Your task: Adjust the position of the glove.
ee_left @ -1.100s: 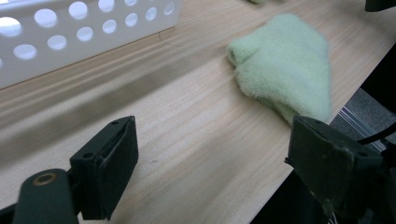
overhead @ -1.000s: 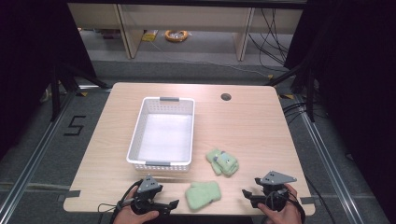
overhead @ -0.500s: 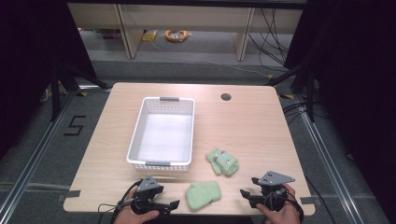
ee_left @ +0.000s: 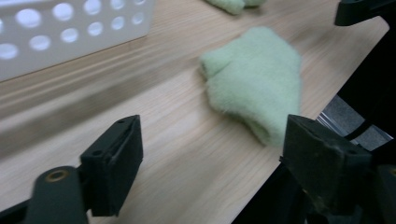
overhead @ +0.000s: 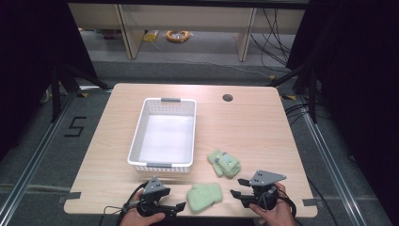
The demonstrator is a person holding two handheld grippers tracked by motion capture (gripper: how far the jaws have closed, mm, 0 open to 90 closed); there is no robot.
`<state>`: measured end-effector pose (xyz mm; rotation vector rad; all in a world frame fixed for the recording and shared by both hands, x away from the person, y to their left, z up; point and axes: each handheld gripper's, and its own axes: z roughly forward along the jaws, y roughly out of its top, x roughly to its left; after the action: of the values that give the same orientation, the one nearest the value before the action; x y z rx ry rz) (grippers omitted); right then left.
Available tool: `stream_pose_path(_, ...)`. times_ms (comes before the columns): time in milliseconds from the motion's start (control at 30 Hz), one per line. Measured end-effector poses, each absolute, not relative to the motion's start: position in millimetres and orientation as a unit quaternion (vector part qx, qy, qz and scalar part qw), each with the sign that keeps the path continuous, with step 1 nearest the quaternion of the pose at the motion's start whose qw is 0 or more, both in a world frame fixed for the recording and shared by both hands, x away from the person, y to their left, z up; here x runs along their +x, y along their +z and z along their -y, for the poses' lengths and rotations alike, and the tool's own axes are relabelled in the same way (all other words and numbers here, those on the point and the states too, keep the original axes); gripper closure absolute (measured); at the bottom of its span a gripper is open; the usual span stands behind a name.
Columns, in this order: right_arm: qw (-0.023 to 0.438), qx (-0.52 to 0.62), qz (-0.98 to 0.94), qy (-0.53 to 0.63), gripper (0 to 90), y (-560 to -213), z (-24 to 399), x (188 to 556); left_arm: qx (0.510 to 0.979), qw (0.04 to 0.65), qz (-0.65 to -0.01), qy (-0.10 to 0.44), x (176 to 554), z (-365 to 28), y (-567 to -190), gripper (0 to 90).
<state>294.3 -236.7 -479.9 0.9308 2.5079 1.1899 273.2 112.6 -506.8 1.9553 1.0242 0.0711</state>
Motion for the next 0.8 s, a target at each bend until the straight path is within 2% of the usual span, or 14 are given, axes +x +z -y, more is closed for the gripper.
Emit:
stream_pose_path(167, 0.099, 0.286, -0.864, 0.403, 55.7, -479, 220, 303, 0.79, 0.458, -0.407, 0.012, 274, -101, -503, 29.3)
stream_pose_path(467, 0.094, 0.264, -0.879, 0.387, 60.6, -478, 194, 319, 0.799, 0.452, -0.395, 0.025, 284, -82, -502, 38.7)
stream_pose_path(800, 0.073, 0.253, -0.895, 0.359, 65.3, -491, 176, 334, 0.812, 0.431, -0.394, 0.016, 292, -77, -511, 49.7)
